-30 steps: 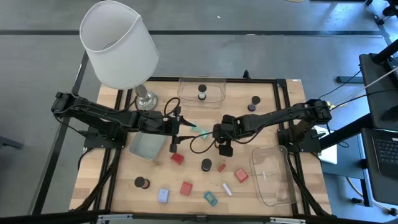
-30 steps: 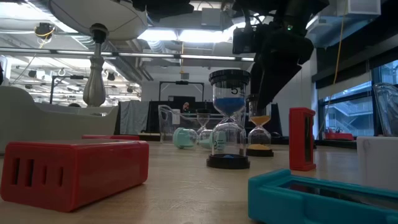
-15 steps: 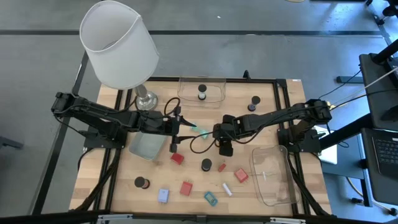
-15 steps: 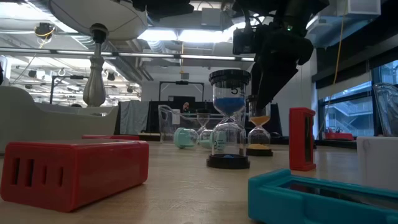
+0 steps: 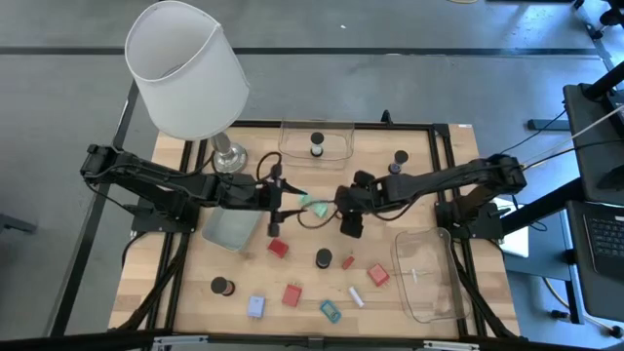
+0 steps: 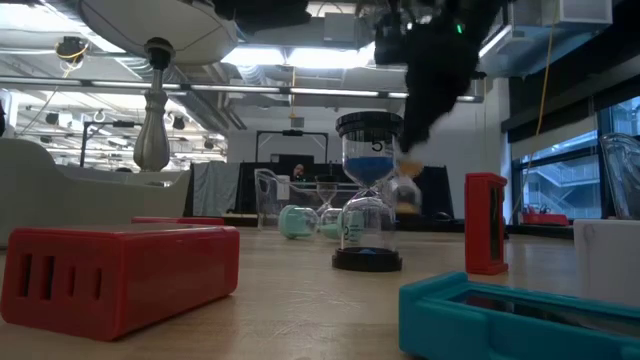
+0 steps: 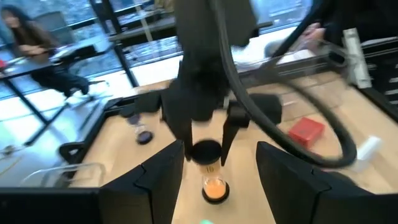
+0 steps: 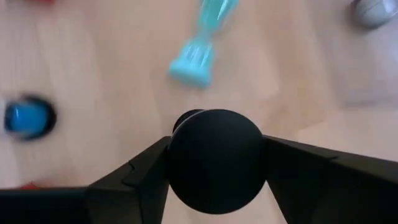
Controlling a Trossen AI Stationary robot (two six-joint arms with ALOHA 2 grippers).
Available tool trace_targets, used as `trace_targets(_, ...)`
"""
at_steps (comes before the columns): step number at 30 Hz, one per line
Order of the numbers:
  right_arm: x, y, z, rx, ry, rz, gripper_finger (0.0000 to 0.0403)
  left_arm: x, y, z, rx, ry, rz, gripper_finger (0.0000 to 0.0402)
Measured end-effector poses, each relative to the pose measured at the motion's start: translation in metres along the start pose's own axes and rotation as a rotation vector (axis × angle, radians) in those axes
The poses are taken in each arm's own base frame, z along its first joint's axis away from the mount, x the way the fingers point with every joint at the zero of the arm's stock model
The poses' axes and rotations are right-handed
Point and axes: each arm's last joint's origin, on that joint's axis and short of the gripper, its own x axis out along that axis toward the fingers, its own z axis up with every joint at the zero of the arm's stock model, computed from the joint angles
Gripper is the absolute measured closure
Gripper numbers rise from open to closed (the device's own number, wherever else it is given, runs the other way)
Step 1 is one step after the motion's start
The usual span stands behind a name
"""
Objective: Pick & Place Office items
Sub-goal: Put the orange hourglass into the top transparent bin
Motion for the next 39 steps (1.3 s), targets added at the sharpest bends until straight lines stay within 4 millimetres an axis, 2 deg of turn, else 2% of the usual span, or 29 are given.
trace_targets(4, -0.031, -0.012, 0.019, -0.022, -0.111, -0.07, 0.0185, 0.0, 0.002, 0.0, 0.0, 0.011, 0.062, 0.0203)
trace_targets(7, -0.045, -0.03, 0.032, -0.027, -0.161, -0.138, 0.0184, 0.0, 0.002, 0.0, -0.001, 0.013, 0.082, 0.0203)
trace_targets(10, -0.048, -0.054, 0.043, 0.002, -0.18, -0.206, 0.0184, 0.0, 0.003, 0.002, -0.006, -0.007, 0.086, 0.0203)
trace_targets(17, -0.039, -0.123, 0.059, 0.17, -0.246, -0.294, 0.0184, 0.0, 0.004, 0.005, 0.004, -0.04, 0.095, 0.0203)
trace_targets(21, -0.024, -0.151, 0.067, 0.227, -0.275, -0.314, 0.0184, 0.0, 0.004, 0.005, 0.024, -0.041, 0.095, 0.0203)
trace_targets(24, -0.003, -0.163, 0.069, 0.24, -0.245, -0.323, 0.0184, 0.0, 0.004, 0.005, 0.04, -0.04, 0.096, 0.0203)
trace_targets(32, 0.044, -0.188, 0.063, 0.261, -0.118, -0.358, 0.0184, 0.0, 0.004, 0.005, 0.058, -0.038, 0.096, 0.0203)
trace_targets(39, 0.08, -0.199, 0.058, 0.291, -0.07, -0.267, 0.0184, 0.0, 0.004, 0.005, 0.062, -0.037, 0.096, 0.0203)
